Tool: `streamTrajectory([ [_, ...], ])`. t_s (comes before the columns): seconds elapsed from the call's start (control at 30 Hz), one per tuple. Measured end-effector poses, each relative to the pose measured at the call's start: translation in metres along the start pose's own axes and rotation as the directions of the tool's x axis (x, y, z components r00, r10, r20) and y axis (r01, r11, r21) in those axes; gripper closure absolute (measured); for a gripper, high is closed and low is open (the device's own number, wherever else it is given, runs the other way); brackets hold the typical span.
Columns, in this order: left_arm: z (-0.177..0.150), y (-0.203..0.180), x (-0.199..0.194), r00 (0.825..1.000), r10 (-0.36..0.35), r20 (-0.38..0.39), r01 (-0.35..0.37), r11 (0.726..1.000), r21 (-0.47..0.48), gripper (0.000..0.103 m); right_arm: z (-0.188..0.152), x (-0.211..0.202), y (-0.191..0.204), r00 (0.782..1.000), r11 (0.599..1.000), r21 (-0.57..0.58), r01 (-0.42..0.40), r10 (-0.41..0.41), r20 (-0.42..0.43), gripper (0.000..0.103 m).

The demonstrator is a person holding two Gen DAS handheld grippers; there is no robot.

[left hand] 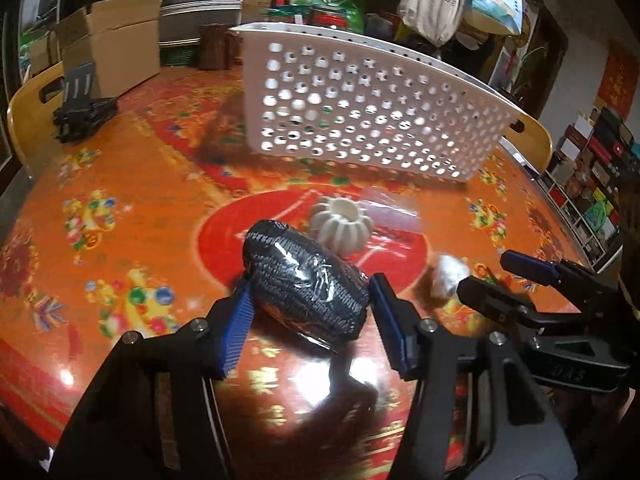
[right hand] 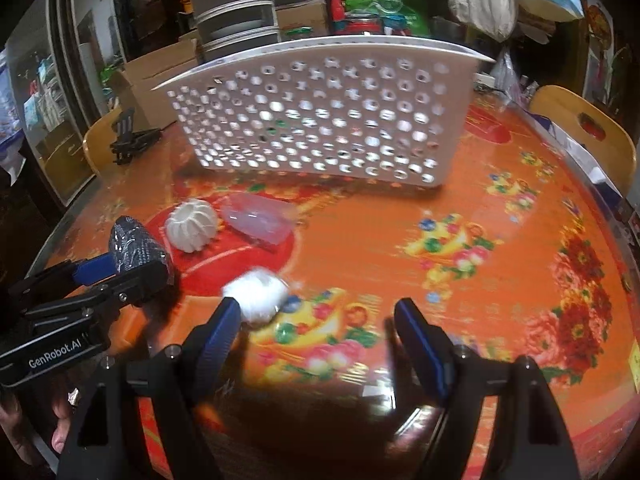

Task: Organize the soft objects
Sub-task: 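Grasp the black mesh bundle with the left tool while the right tool grasps the small white wad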

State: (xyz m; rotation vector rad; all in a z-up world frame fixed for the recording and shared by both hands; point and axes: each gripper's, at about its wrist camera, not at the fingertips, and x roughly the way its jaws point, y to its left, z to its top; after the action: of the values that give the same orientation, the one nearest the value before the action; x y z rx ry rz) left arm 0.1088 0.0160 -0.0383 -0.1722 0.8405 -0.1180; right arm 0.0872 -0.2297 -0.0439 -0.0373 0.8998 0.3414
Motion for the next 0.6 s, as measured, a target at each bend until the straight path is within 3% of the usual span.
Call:
streamTrajectory([
  [0.1,-0.001,0.011,-0.001,1.0,0.006,-0.001,-0.006,1.0,-0.018,0.049,0.003,0.005,0.012,1.0,1.0,-0.02,-0.016,0.016,-0.006,0.029],
  [0.23,-0.003,0.02,-0.002,1.0,0.005,0.0,-0.005,0.999,-0.036,0.049,0.006,0.015,0.023,0.999,0.999,-0.041,-0.03,0.029,-0.028,0.052],
  [0.37,-0.003,0.02,-0.003,1.0,0.005,0.001,-0.005,0.999,-0.032,0.049,0.006,0.017,0.03,0.999,0.998,-0.059,-0.035,0.034,-0.027,0.064],
  [0.6,-0.003,0.011,-0.006,1.0,0.006,0.019,-0.006,1.0,-0.006,0.049,0.003,0.014,0.03,0.999,0.996,-0.075,-0.041,0.041,-0.009,0.067],
])
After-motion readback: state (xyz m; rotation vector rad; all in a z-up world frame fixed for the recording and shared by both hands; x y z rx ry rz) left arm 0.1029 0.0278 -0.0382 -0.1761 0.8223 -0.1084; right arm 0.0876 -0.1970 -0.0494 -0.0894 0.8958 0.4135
